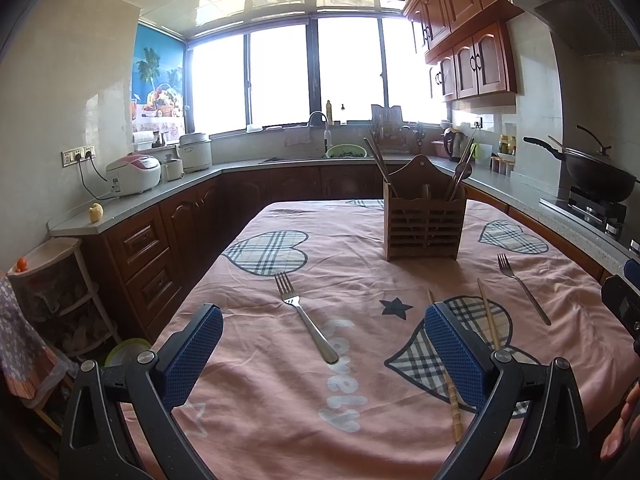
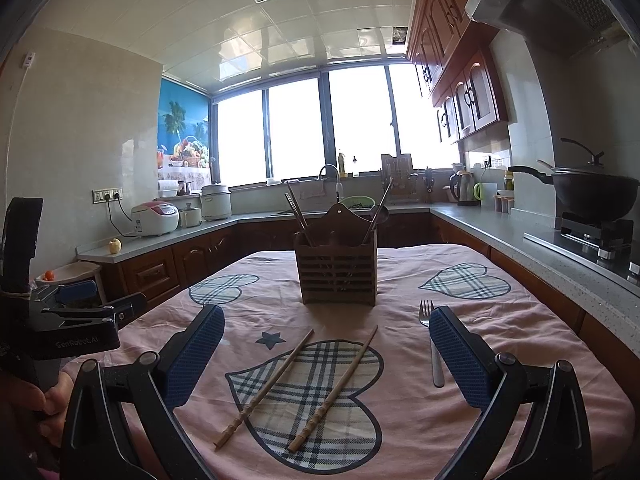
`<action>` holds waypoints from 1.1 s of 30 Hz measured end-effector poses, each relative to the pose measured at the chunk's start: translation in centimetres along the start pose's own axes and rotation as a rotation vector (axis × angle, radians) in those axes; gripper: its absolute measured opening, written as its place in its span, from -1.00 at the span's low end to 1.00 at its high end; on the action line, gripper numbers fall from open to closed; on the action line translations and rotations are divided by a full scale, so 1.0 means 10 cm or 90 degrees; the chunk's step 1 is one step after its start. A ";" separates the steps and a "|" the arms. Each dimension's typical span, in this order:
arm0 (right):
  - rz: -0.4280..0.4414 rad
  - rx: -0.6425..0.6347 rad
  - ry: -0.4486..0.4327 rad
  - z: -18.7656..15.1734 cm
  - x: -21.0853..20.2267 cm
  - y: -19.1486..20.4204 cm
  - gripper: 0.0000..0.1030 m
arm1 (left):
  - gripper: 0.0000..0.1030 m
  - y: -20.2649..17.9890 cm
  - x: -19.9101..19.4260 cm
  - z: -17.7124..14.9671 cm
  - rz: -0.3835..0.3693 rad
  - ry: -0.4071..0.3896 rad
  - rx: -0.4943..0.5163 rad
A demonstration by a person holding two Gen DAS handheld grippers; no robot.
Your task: Organize utensils
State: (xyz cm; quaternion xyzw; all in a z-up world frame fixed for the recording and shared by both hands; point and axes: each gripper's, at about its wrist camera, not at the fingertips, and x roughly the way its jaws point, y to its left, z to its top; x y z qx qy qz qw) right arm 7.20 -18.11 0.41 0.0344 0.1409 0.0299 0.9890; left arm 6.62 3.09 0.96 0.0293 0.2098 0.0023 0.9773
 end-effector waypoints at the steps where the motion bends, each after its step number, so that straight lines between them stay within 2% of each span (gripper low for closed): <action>1: 0.001 0.001 0.000 0.00 0.00 0.00 1.00 | 0.99 -0.01 0.00 0.00 0.000 0.000 0.001; 33: 0.016 0.024 -0.001 0.04 0.04 -0.03 1.00 | 0.99 -0.18 0.06 0.05 -0.004 0.016 0.017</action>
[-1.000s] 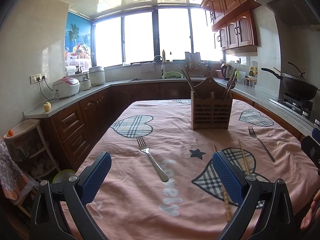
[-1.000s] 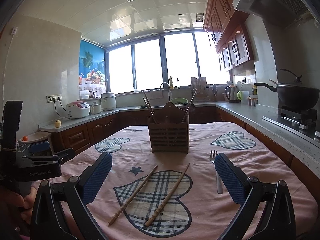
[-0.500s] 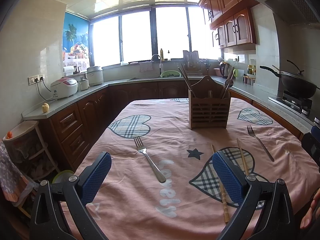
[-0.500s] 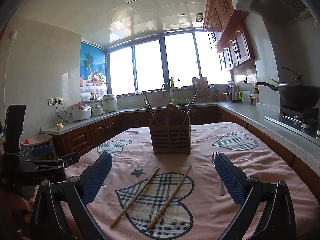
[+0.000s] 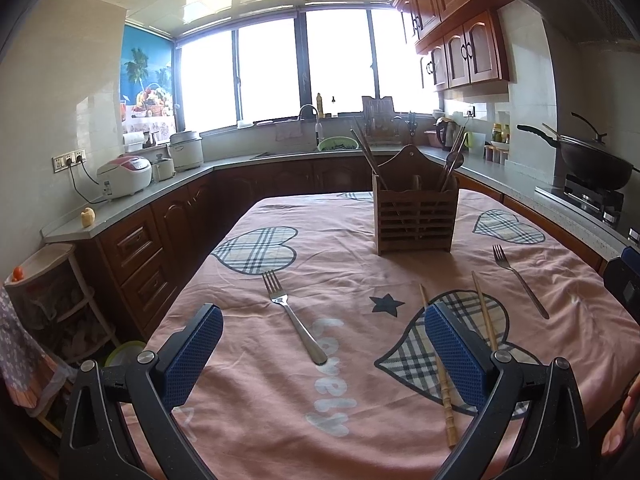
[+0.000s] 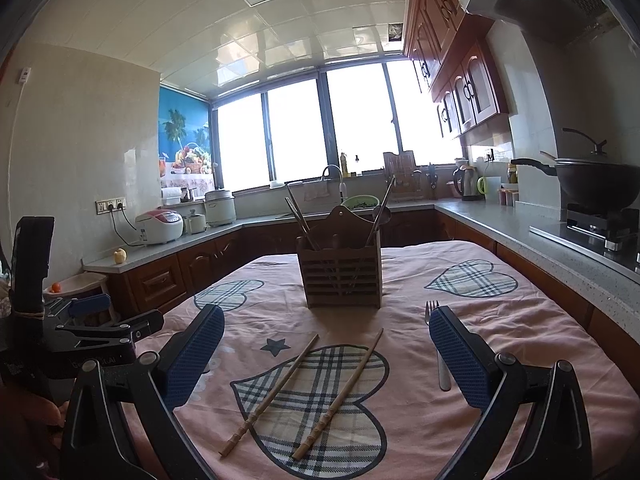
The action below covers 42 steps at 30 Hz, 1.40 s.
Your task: Organize utensils
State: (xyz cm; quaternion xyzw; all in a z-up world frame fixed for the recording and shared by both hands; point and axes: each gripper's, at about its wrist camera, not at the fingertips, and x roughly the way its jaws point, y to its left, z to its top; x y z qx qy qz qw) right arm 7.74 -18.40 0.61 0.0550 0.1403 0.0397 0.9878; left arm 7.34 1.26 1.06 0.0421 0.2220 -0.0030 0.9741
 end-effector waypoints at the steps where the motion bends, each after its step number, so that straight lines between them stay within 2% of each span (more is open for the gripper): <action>1: 0.000 0.000 0.001 0.00 0.01 -0.01 1.00 | 0.99 0.00 0.00 0.01 0.000 0.001 0.000; 42: 0.003 0.007 0.004 0.00 0.05 -0.04 1.00 | 0.99 -0.07 0.03 0.05 -0.006 0.001 0.002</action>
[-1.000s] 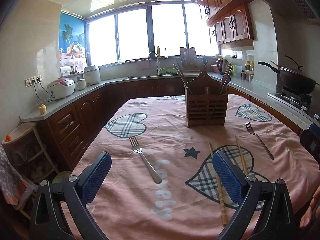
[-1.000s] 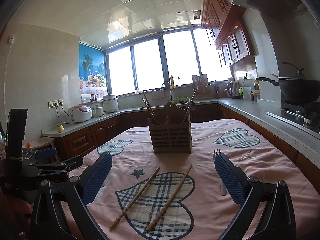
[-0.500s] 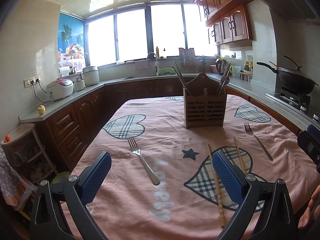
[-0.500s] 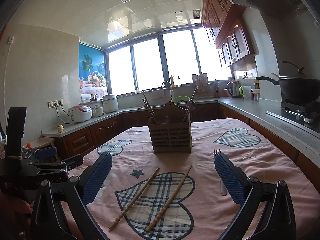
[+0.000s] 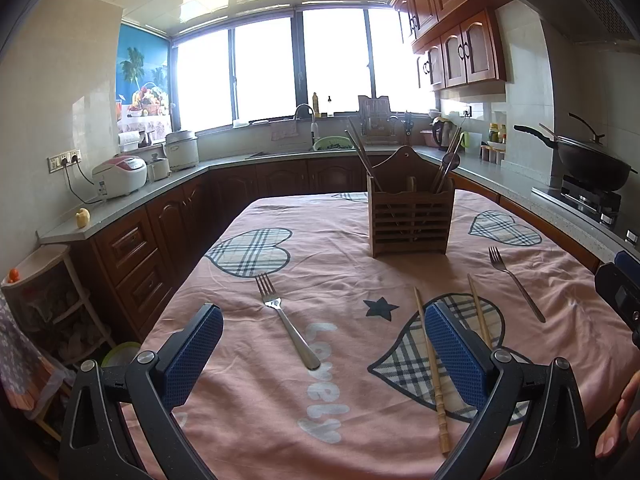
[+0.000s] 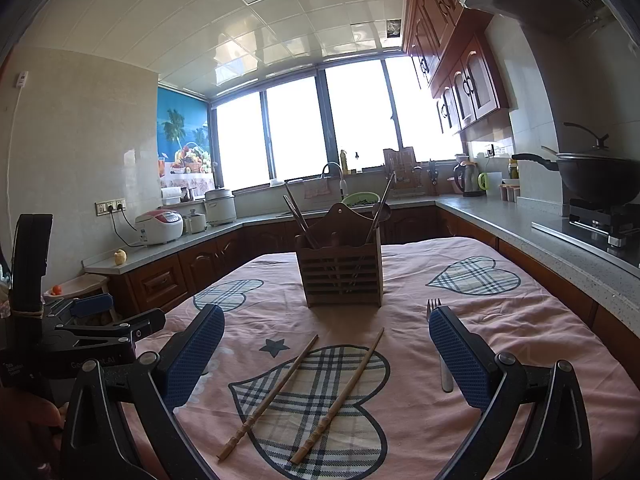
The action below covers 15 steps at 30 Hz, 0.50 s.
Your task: Organize utensils
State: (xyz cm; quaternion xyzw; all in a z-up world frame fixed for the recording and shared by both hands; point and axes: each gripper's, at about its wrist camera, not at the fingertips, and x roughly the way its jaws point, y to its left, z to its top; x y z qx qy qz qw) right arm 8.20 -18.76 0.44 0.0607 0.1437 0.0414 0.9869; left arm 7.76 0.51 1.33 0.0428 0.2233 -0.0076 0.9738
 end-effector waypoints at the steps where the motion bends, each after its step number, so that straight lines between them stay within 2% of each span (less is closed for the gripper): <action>1: 0.000 0.000 0.000 0.00 0.00 0.01 1.00 | 0.99 0.00 0.00 0.00 0.000 0.000 0.000; 15: -0.005 0.000 0.002 -0.01 0.04 -0.03 1.00 | 0.99 -0.01 0.04 0.01 -0.003 0.002 -0.006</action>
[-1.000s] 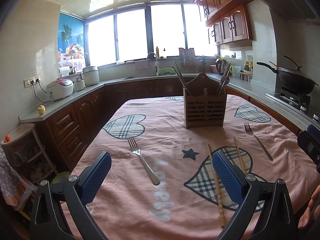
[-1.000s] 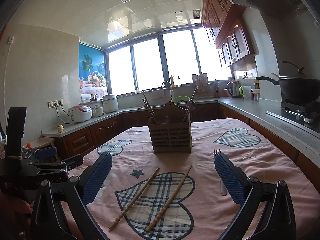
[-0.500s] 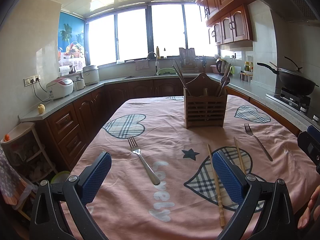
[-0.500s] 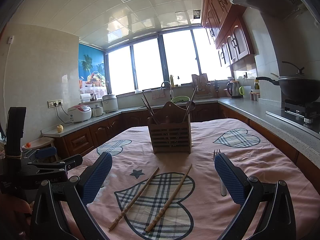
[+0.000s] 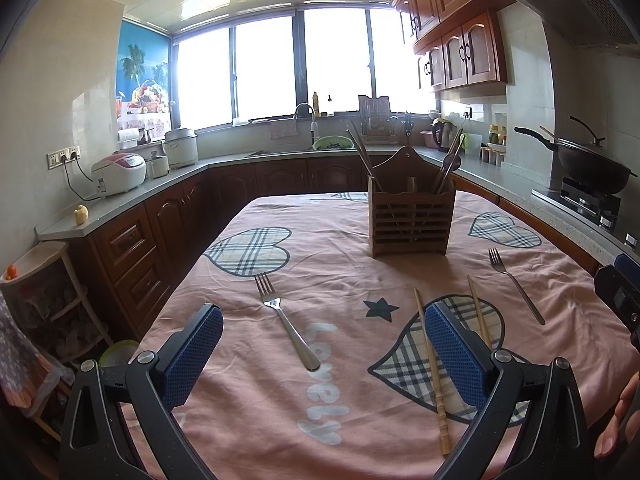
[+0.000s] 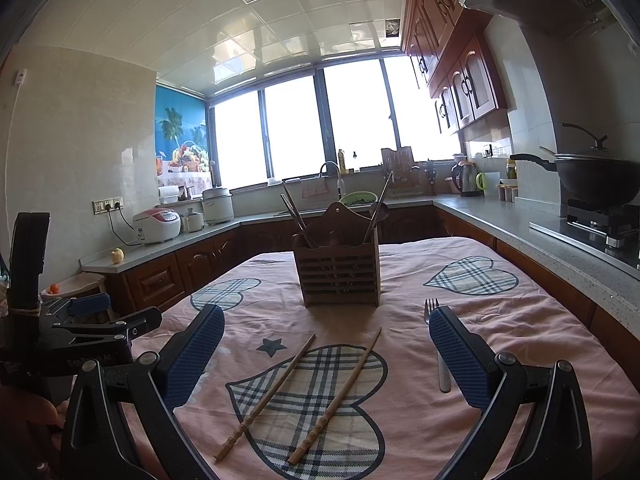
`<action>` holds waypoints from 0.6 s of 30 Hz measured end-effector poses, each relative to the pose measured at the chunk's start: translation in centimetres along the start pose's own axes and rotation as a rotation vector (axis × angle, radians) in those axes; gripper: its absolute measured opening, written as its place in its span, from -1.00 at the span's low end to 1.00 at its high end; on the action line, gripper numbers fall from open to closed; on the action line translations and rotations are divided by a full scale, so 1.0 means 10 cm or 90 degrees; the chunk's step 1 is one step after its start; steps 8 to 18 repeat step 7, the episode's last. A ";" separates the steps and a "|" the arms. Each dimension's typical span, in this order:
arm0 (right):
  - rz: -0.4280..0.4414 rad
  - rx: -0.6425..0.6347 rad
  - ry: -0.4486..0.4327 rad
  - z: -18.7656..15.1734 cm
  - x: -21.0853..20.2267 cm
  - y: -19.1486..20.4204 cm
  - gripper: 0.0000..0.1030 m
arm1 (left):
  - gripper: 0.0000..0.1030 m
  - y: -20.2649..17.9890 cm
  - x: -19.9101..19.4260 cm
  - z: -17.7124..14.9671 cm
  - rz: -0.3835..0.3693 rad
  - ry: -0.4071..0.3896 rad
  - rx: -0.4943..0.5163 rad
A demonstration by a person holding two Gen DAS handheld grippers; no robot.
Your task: Organize utensils
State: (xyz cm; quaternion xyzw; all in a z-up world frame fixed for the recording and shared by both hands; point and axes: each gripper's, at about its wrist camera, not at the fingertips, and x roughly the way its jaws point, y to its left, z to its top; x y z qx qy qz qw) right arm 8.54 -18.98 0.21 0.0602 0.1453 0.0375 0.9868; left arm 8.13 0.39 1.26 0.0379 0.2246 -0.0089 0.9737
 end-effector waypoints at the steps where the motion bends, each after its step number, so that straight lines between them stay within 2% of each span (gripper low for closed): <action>1: -0.001 0.000 0.001 0.00 0.01 -0.01 1.00 | 0.99 0.00 0.01 0.01 -0.001 0.001 -0.001; 7: -0.015 -0.006 0.005 0.04 0.07 -0.05 1.00 | 0.99 0.04 0.12 0.11 -0.014 0.005 -0.010; 18: -0.015 -0.006 0.005 0.04 0.07 -0.05 1.00 | 0.99 0.04 0.12 0.11 -0.014 0.005 -0.010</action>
